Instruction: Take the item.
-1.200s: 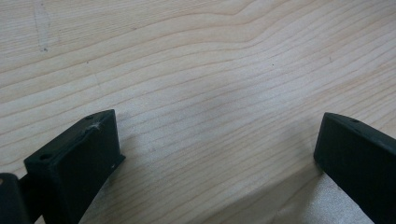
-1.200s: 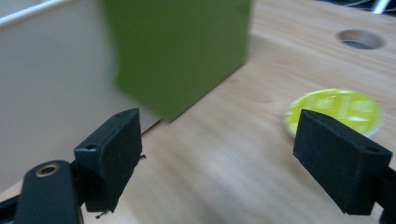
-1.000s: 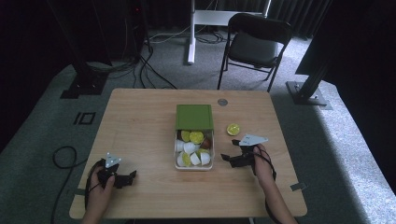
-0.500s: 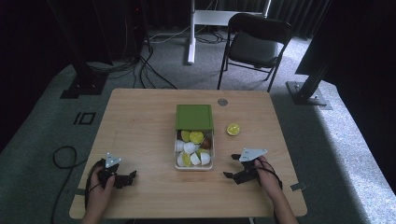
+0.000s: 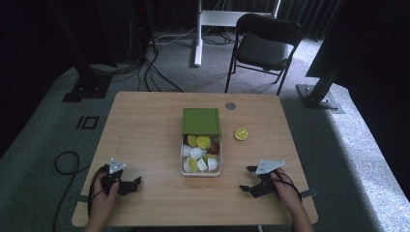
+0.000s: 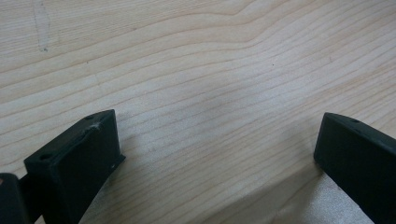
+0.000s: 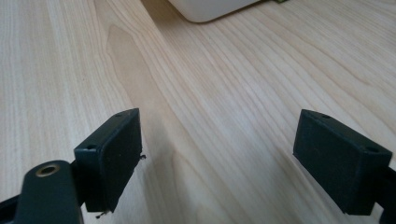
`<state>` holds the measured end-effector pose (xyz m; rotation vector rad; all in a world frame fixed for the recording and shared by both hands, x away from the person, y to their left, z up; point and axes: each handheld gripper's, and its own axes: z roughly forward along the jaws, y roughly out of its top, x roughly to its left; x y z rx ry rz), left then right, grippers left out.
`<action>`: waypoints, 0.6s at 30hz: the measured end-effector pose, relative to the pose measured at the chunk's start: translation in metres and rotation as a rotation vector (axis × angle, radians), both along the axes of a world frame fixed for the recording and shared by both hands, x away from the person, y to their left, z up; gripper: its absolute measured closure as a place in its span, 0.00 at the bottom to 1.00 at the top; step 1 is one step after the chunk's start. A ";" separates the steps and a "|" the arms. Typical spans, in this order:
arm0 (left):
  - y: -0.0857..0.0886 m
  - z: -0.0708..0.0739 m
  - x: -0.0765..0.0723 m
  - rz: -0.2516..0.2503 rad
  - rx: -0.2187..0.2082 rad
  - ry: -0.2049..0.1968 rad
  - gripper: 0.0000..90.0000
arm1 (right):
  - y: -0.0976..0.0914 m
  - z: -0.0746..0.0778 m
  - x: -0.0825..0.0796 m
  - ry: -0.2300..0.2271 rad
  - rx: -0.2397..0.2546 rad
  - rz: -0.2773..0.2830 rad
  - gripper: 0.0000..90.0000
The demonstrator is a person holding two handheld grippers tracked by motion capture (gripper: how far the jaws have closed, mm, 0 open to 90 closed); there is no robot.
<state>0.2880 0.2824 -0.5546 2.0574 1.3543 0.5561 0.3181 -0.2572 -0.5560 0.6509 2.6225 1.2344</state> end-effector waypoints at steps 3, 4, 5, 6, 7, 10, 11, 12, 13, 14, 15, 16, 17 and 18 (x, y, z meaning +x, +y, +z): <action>0.000 0.000 0.000 0.001 -0.001 0.000 0.01 | -0.005 0.000 -0.003 -0.007 -0.009 0.002 0.17; 0.000 0.000 0.000 0.001 -0.001 0.000 0.01 | -0.006 0.000 -0.004 -0.009 -0.009 0.002 0.17; 0.000 0.000 0.000 0.000 -0.001 0.000 0.02 | -0.008 0.000 -0.006 -0.007 -0.009 -0.001 0.17; 0.000 0.000 0.000 0.001 -0.001 0.000 0.02 | -0.010 0.000 -0.008 -0.004 -0.013 0.002 0.17; 0.000 0.000 0.000 0.000 -0.001 0.000 0.01 | -0.011 -0.001 -0.009 0.001 -0.015 0.004 0.17; 0.000 0.000 0.000 0.000 0.000 0.000 0.01 | -0.014 -0.003 -0.013 0.001 -0.046 0.014 0.17; 0.000 0.000 0.000 0.000 0.000 0.000 0.01 | -0.014 -0.003 -0.013 0.001 -0.046 0.014 0.17; 0.000 0.000 0.000 0.000 0.000 0.000 0.01 | -0.015 -0.003 -0.013 -0.003 -0.053 0.017 0.17; 0.000 0.000 0.000 0.000 0.000 0.000 0.01 | -0.015 -0.003 -0.014 -0.008 -0.065 0.014 0.16; 0.000 0.000 0.000 0.000 0.000 0.000 0.02 | -0.015 -0.003 -0.015 -0.009 -0.066 0.012 0.16; 0.000 0.000 0.000 0.000 0.000 0.000 0.01 | -0.015 -0.003 -0.015 -0.013 -0.066 0.013 0.16; 0.000 0.000 0.000 0.000 0.000 0.000 0.01 | -0.015 -0.003 -0.015 -0.014 -0.066 0.013 0.16; 0.000 0.000 0.000 0.000 0.000 0.000 0.01 | -0.015 -0.003 -0.015 -0.014 -0.068 0.009 0.14; 0.000 0.000 0.000 0.000 0.000 0.000 0.01 | -0.015 -0.004 -0.015 -0.011 -0.069 0.003 0.14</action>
